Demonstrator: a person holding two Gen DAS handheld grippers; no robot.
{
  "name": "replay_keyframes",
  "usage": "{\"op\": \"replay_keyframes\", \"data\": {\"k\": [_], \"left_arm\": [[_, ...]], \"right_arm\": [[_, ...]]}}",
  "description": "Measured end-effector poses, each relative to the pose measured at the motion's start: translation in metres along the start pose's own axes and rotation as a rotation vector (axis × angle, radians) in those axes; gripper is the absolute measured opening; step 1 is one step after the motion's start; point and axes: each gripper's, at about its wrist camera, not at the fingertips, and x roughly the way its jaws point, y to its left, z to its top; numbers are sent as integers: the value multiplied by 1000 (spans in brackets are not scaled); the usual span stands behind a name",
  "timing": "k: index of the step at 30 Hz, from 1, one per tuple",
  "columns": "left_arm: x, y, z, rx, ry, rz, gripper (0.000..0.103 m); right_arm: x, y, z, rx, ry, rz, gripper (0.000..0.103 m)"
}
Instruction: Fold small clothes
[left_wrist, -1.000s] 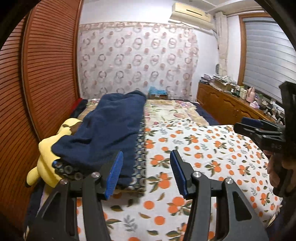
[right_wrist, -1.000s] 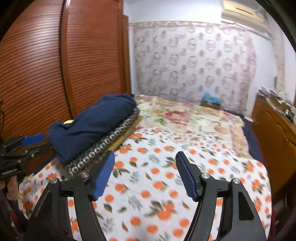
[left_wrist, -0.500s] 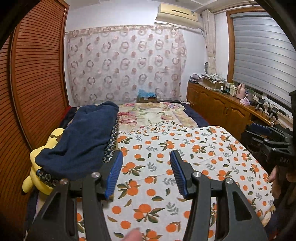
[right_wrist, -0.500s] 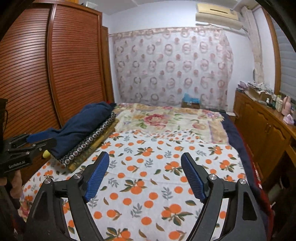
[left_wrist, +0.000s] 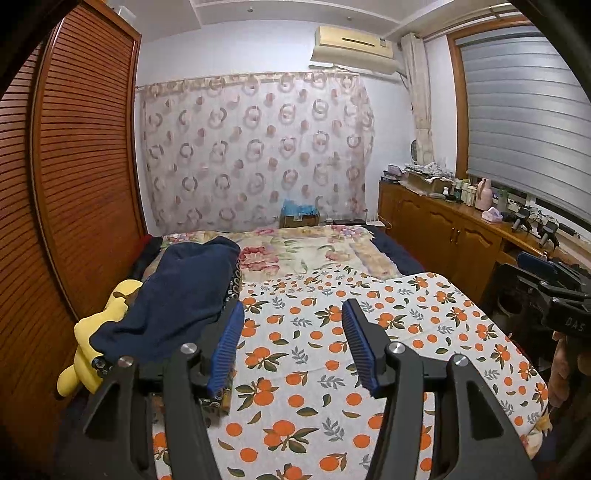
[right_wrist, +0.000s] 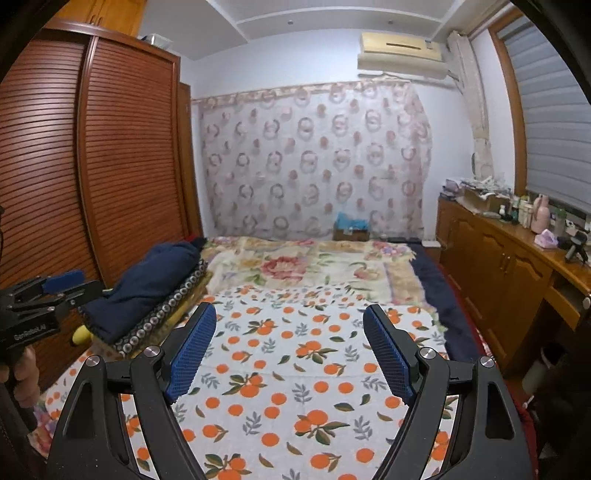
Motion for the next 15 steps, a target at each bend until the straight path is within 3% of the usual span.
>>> {"op": "replay_keyframes", "data": {"k": [15], "left_arm": [[-1, -2, -1, 0, 2, -3, 56]], "right_arm": [[-1, -3, -2, -2, 0, -8, 84]]}}
